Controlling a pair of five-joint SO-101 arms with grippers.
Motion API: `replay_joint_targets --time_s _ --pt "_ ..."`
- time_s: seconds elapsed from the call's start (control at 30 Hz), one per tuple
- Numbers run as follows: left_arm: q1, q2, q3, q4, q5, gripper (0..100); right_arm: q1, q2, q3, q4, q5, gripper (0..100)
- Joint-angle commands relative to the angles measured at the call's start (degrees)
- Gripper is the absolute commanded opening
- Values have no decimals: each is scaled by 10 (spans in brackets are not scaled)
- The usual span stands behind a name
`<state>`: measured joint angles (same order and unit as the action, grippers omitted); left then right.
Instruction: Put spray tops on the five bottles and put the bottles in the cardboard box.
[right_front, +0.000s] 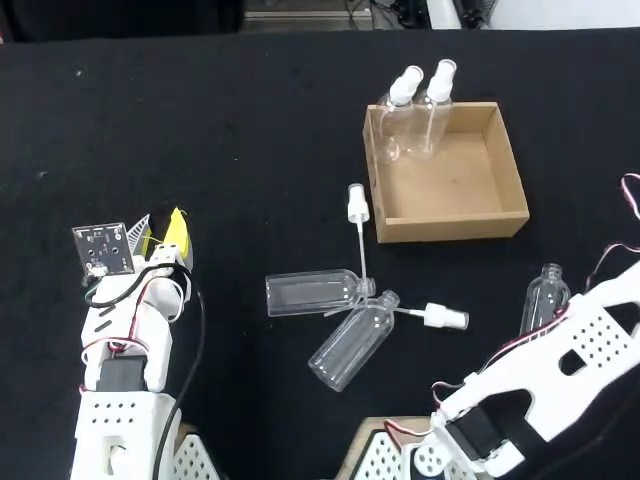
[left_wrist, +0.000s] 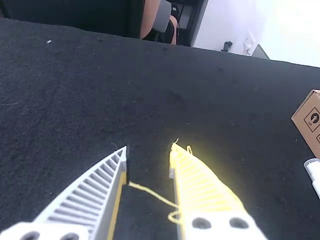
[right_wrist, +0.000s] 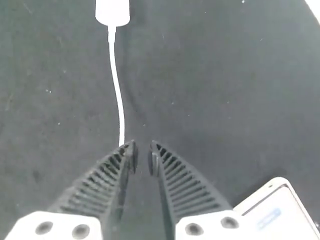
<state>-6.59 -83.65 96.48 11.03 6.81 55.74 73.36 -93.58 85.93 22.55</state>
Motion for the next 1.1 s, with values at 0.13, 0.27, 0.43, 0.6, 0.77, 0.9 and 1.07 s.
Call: replay_joint_targets --time_s 0.13,0.27,0.43,0.6,0.77,0.9,1.07 --pt "-4 -7 14 -4 4 141 -19 -9 -18 25 -5 84" --pt "-4 -7 14 -4 4 141 -26 10 -19 18 -5 83" --pt "-4 -7 14 -4 4 141 -24 30 -17 -4 -5 13" --pt "-4 -7 14 -4 4 141 -11 43 -20 -14 -5 10" --pt "-4 -7 14 -4 4 141 -10 42 -20 -14 -3 10" --pt "-4 -7 14 -4 4 141 -11 44 -20 -14 -1 12" --pt "-4 -7 14 -4 4 141 -13 44 -17 -14 -1 13"
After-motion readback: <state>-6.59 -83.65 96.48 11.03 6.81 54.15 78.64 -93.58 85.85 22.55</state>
